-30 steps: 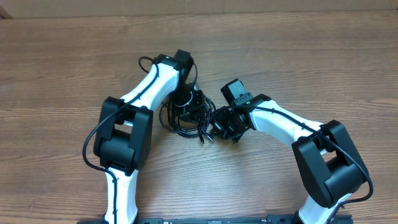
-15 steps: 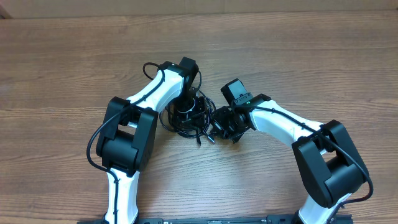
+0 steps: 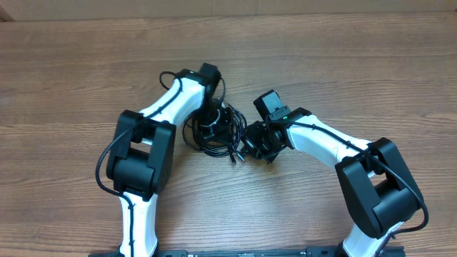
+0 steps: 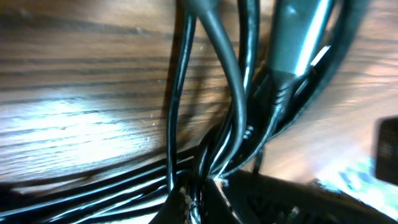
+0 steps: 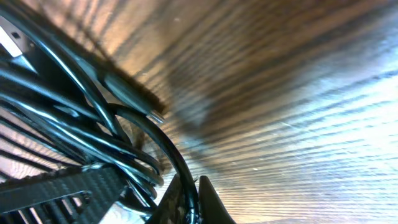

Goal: Untangle cables

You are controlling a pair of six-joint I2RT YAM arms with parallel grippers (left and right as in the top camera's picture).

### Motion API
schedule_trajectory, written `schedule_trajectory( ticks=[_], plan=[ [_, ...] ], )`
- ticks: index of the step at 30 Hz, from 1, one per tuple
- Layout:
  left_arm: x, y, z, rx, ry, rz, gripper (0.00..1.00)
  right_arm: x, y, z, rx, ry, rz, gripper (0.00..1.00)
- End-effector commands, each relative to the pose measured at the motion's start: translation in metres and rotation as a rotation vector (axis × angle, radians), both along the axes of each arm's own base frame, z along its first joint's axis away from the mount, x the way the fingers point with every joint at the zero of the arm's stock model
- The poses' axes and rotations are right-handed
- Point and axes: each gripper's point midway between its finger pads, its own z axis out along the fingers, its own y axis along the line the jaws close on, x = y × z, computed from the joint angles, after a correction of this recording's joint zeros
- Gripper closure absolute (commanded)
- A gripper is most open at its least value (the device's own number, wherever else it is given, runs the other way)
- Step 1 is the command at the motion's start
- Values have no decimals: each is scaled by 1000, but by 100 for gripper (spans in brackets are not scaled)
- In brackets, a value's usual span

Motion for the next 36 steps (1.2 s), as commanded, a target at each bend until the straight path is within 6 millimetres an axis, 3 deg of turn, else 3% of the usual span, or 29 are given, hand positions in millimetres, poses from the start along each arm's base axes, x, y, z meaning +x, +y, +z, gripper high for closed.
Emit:
schedule_trajectory(
  ticks=[1, 11, 18, 22, 24, 28, 32, 36],
  plan=[
    [18, 19, 10, -97, -14, 64, 96, -2, -2, 1, -13, -2, 1, 96],
    [43, 49, 19, -180, -29, 186, 96, -2, -2, 1, -13, -3, 1, 96],
    [36, 60, 8, -85, -55, 119, 96, 2, -8, -2, -52, -27, -3, 96],
    [28, 66, 1, -5, -43, 86, 94, 5, -9, -2, -59, -97, 108, 96],
    [27, 62, 2, -22, -51, 62, 90, 9, -10, 0, -58, -138, 165, 96],
    [28, 56, 6, -75, -77, 27, 62, 16, -5, 13, -12, -186, 228, 96],
    [32, 60, 2, -44, -99, 24, 61, 28, -5, 34, -27, -251, 245, 96],
    [35, 84, -12, 133, -101, 53, 62, 34, -26, 43, -158, -272, 217, 96]
  ],
)
